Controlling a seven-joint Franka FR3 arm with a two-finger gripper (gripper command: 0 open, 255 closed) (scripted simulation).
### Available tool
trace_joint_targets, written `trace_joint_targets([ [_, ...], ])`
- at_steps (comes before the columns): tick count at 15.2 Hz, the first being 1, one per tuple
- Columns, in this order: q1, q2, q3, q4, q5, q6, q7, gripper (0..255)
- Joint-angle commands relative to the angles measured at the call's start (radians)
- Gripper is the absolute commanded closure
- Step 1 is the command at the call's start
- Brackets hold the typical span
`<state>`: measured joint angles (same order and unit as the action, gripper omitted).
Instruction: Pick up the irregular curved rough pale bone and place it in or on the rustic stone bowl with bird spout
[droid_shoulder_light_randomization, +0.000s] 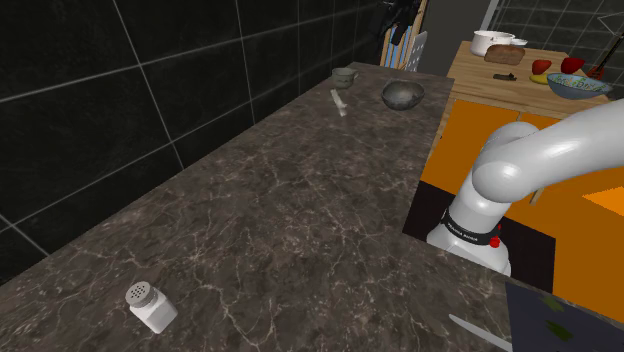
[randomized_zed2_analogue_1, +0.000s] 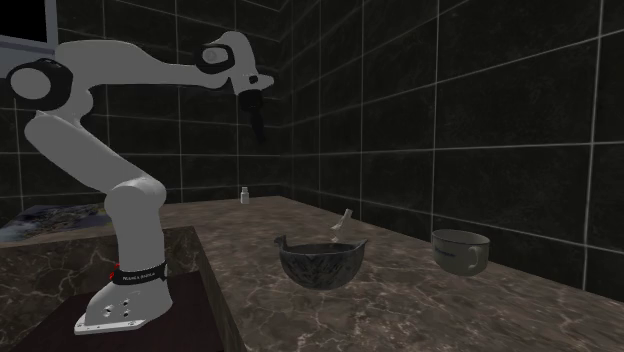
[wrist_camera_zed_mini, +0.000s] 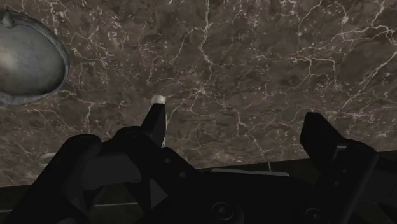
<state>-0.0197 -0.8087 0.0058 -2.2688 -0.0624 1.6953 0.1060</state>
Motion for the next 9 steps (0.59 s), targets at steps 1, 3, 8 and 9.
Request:
trace_joint_targets([
  [1,0.0,0.0,0.0,0.0,0.0,0.0,0.0,0],
  [3,0.002,0.028,-0.033,-0.03,-0.014,0.058,-0.047,0],
  [8,0.007,0.124,-0.117,-0.079,-0.041,0.203,-0.164,0],
  [9,0.009,0.147,-0.134,-0.084,-0.045,0.232,-0.187,0],
])
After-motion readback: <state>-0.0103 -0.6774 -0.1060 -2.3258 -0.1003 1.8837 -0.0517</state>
